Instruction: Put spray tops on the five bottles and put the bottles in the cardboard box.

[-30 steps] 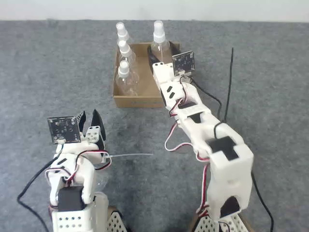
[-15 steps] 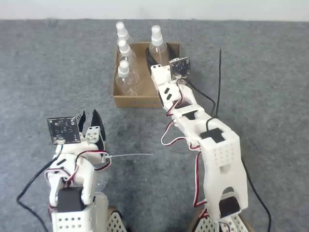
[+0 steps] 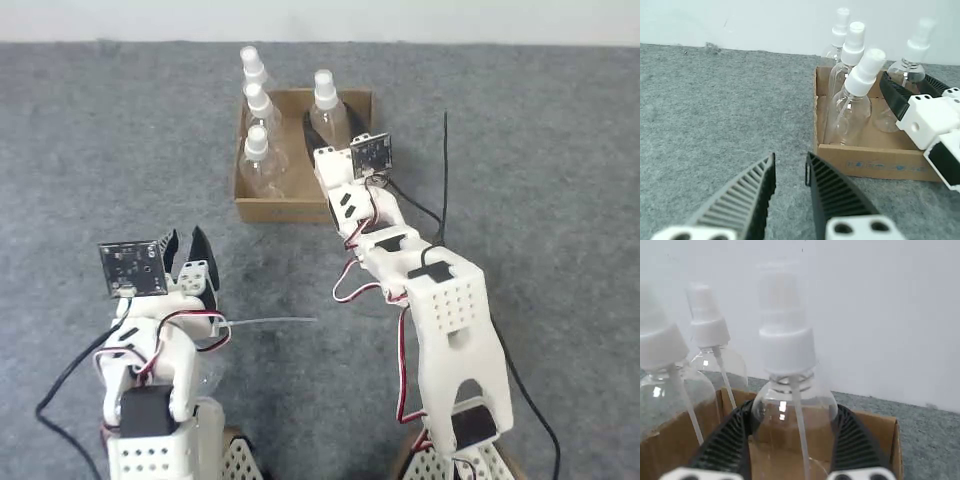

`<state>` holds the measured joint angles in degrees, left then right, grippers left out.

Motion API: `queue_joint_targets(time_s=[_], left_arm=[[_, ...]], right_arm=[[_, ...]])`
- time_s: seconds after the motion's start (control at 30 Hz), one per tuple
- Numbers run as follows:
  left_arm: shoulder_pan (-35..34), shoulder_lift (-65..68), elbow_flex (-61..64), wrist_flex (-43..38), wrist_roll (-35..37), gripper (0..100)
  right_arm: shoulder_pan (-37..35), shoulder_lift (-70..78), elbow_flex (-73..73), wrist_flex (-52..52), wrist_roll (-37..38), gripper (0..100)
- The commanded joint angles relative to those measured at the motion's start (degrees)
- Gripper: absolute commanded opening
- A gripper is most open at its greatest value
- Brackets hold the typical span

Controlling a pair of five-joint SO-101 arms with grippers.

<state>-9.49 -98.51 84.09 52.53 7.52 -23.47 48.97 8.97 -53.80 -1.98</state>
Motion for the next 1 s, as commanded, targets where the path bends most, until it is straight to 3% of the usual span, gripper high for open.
queue_joint_targets(time_s=[0.0,0.97], left_arm=[[-0.35,-0.79,-0.84,-1.85,-0.53,9],[-0.35,-0.79,-0.66,-1.85,-0.53,9]], right_arm=[[0.04,0.48,-6.24,-1.19,0.79,0.7],[0.13,4.53,-8.7,-1.36,0.88,4.3]])
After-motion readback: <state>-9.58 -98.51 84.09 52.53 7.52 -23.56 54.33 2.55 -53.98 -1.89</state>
